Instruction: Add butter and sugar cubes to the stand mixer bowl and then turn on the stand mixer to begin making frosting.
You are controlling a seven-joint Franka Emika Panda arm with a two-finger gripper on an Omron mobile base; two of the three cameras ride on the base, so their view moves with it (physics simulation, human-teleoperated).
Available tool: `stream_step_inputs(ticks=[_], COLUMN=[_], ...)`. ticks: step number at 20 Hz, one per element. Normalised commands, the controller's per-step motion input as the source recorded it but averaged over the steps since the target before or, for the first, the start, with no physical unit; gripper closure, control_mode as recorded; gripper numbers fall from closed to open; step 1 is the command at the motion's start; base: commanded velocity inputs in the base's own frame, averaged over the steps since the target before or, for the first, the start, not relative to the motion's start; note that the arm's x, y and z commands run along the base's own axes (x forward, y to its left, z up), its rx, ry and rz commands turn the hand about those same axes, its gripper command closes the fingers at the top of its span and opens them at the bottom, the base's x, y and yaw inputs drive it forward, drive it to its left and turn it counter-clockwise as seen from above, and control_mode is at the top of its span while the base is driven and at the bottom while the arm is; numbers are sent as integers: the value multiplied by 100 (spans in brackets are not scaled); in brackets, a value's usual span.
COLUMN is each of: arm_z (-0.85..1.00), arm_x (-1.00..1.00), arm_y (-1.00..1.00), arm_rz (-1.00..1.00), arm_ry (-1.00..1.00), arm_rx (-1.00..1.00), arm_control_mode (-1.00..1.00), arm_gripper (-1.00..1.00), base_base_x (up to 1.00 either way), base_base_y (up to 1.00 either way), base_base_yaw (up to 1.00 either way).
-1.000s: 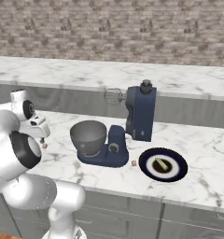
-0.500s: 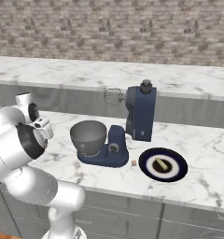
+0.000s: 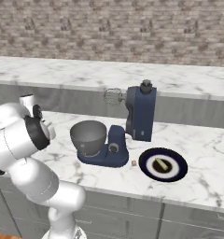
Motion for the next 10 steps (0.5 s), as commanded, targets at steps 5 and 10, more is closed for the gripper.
stream_step_inputs(ticks=[5,10], arm_z=[-14,-19], arm_x=[22,26], arm_y=[11,21], arm_rz=[0,0], arm_ry=[0,1], arm_rx=[0,0], arm_control_mode=[-100,-100], arm_gripper=[-100,-100], base_base_x=[0,0], base_base_y=[0,0], base_base_yaw=[0,0])
